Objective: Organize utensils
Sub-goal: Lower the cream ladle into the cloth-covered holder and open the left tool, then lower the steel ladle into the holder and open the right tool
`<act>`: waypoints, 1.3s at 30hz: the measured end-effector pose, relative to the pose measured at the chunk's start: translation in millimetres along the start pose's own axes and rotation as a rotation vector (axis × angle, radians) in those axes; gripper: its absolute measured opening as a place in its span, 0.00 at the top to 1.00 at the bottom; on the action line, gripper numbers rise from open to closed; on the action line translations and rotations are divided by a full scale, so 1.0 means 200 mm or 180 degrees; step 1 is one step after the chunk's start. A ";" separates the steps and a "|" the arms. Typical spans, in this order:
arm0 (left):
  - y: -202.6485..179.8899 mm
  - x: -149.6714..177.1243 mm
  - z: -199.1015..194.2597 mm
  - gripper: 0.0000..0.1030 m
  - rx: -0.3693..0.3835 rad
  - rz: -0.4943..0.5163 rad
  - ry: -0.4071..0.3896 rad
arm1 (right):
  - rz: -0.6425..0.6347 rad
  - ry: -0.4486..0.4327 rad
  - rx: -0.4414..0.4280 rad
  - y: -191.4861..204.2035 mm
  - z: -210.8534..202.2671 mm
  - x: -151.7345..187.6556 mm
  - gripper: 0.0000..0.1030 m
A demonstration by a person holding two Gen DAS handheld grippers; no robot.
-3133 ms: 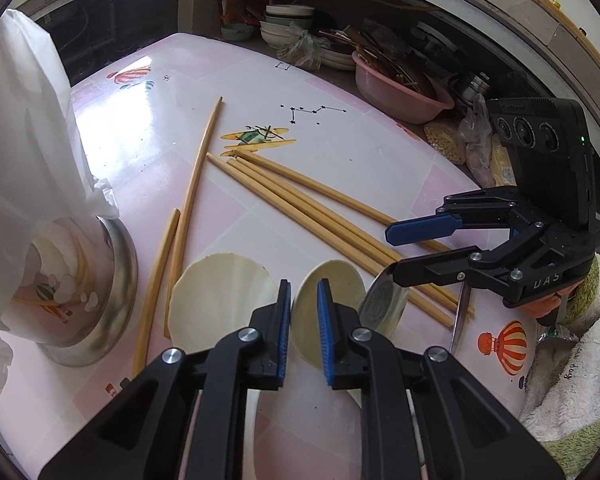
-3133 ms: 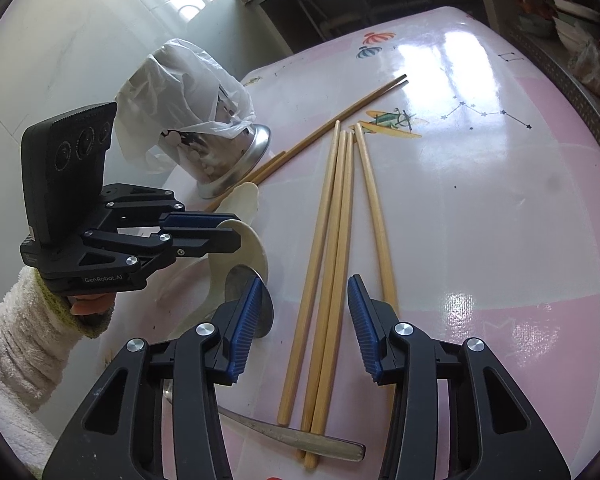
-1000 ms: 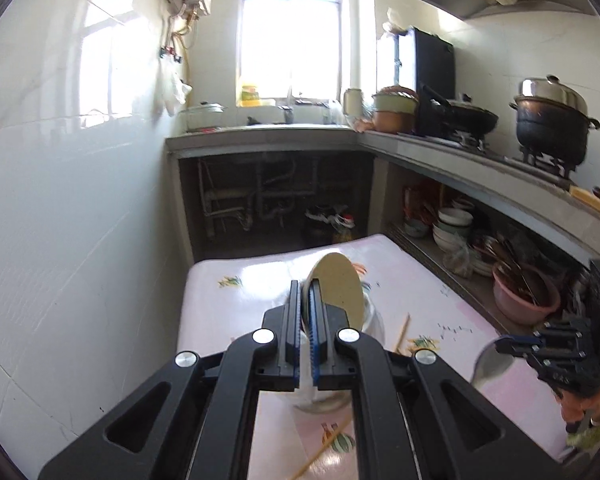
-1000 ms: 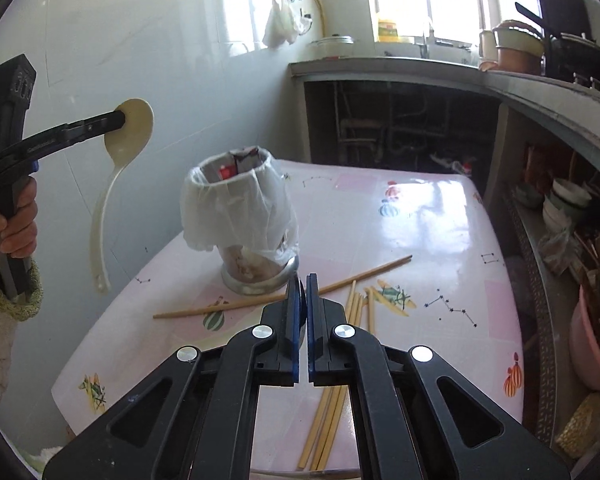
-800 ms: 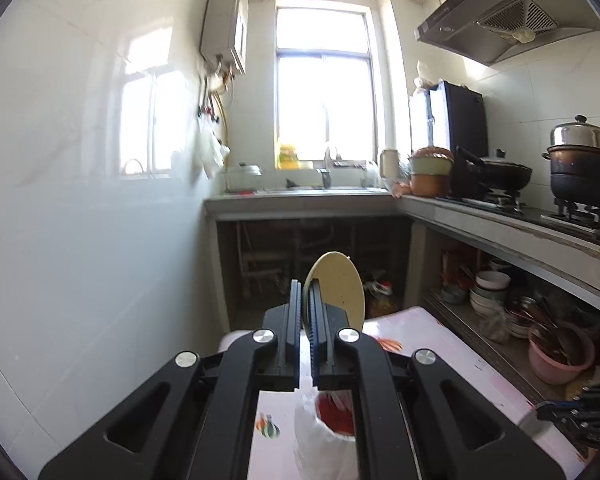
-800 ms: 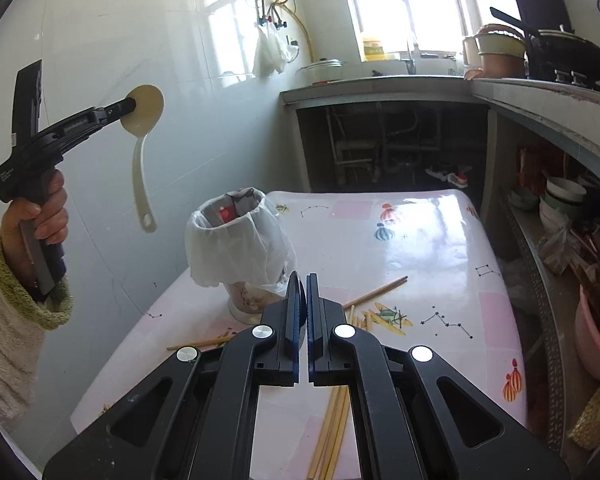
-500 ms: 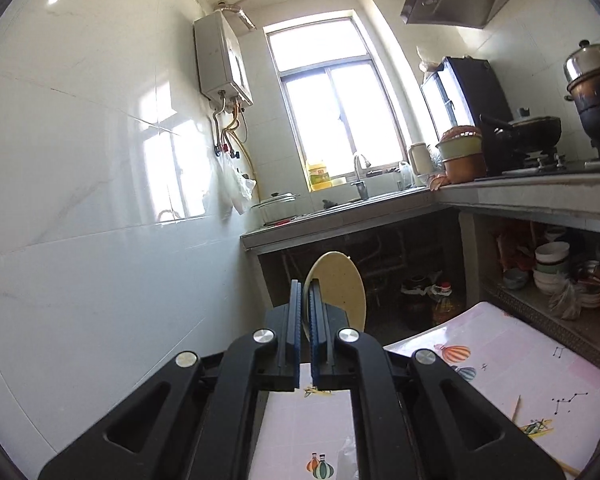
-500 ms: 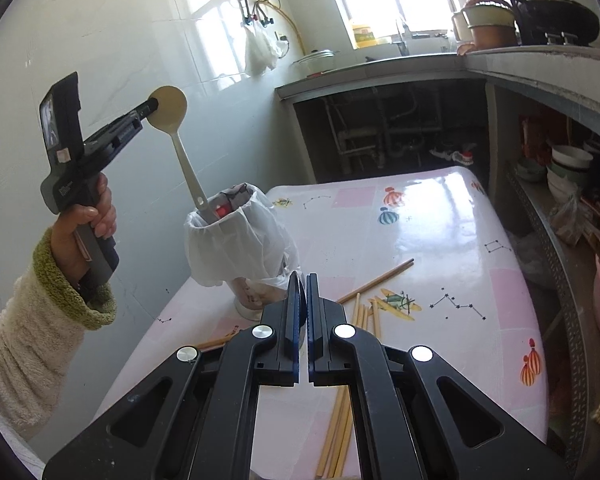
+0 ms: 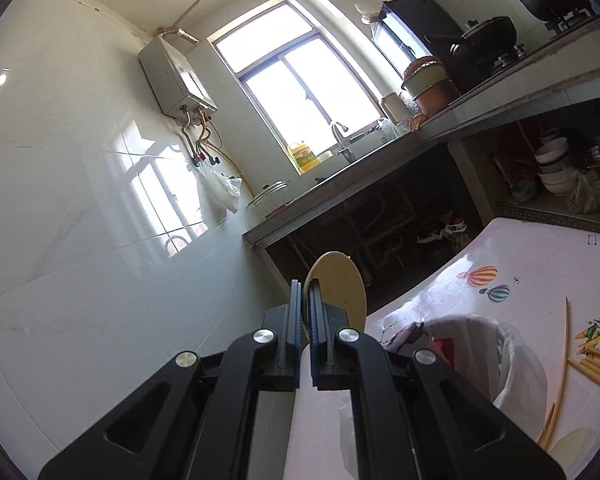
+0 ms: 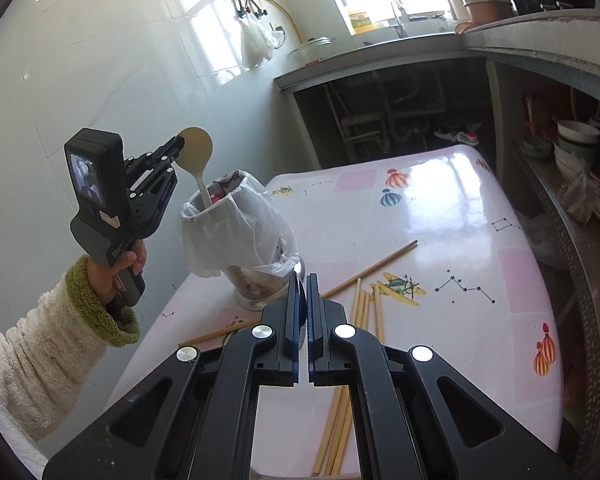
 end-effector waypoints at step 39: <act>0.35 0.33 -0.47 0.26 0.1138 -0.1919 0.0875 | -0.0778 -0.0767 0.0248 0.30 -0.04 -0.86 0.99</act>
Point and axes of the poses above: each gripper's, at about its wrist camera, not at the fingertips, and z roughly the way its jaws point, y to its left, x to its underside, the point moved 10 cm from there along z, roughly the way its jaws point, and after that the axes turned 1 degree about -z, right-handed, at the moved point
